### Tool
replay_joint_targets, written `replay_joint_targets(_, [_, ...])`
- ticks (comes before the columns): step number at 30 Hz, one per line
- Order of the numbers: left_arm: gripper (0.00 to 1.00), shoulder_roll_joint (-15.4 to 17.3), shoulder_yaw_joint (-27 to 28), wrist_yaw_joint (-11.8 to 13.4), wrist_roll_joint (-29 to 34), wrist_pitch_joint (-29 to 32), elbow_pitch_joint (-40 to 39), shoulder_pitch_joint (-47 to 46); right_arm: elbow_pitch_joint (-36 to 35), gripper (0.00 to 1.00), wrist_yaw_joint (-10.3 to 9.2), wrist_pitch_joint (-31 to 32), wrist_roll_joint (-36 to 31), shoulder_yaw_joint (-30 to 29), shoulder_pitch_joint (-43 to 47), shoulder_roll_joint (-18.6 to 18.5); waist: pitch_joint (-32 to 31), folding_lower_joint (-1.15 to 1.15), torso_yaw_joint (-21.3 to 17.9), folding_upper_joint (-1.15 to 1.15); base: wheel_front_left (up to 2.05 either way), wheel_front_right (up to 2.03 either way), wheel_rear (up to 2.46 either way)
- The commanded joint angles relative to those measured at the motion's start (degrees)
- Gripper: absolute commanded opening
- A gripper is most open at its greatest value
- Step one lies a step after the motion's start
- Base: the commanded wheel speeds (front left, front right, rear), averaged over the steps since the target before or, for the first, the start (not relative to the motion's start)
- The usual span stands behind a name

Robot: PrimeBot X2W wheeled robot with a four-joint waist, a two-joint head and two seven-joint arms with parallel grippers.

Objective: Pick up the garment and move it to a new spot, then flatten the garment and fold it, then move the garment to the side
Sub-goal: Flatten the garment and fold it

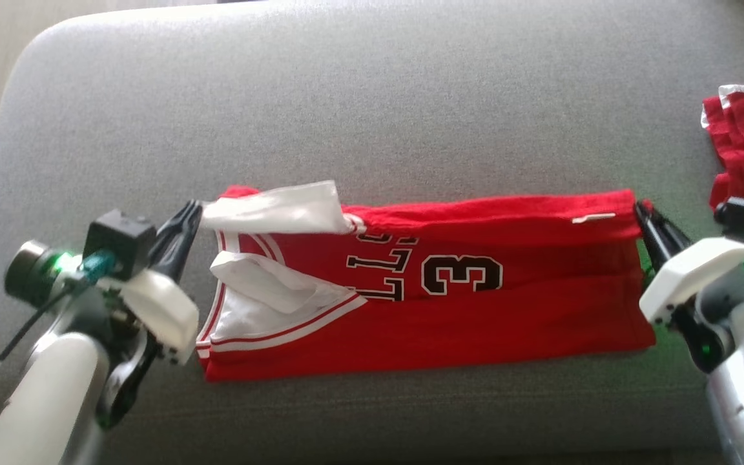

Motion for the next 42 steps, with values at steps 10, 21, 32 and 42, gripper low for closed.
replay_joint_targets(10, [0.0, 7.6, -1.2, -2.0, 0.6, 4.6, -7.8, 4.9, -10.1, 0.0, -0.01, 8.8, 0.8, -1.2, 6.9, -1.9, -1.5, 0.0, 0.1, 0.0, 0.0, 0.0, 0.0])
replay_joint_targets(21, [0.0, 10.9, -5.1, -3.4, 0.7, 9.0, -10.2, 7.4, -14.2, 0.0, -0.01, 15.2, -1.3, -3.0, 10.3, -1.3, -1.7, 0.0, 0.0, 0.0, 0.0, 0.0, 0.0])
replay_joint_targets(32, [1.0, 12.2, -7.5, -2.5, 2.8, 9.1, -10.2, 8.9, -18.0, 1.0, -0.01, 18.4, -6.1, -7.0, 12.3, -0.5, -3.0, 0.0, -0.5, 0.0, 0.0, 0.0, 0.0])
replay_joint_targets(42, [1.0, 9.4, 2.2, 7.4, 0.8, 0.0, -13.0, 5.9, -29.5, 1.0, -0.01, 6.4, -9.6, -8.2, 11.0, 4.2, -6.5, 0.0, -0.7, 0.0, 0.0, 0.0, 0.0])
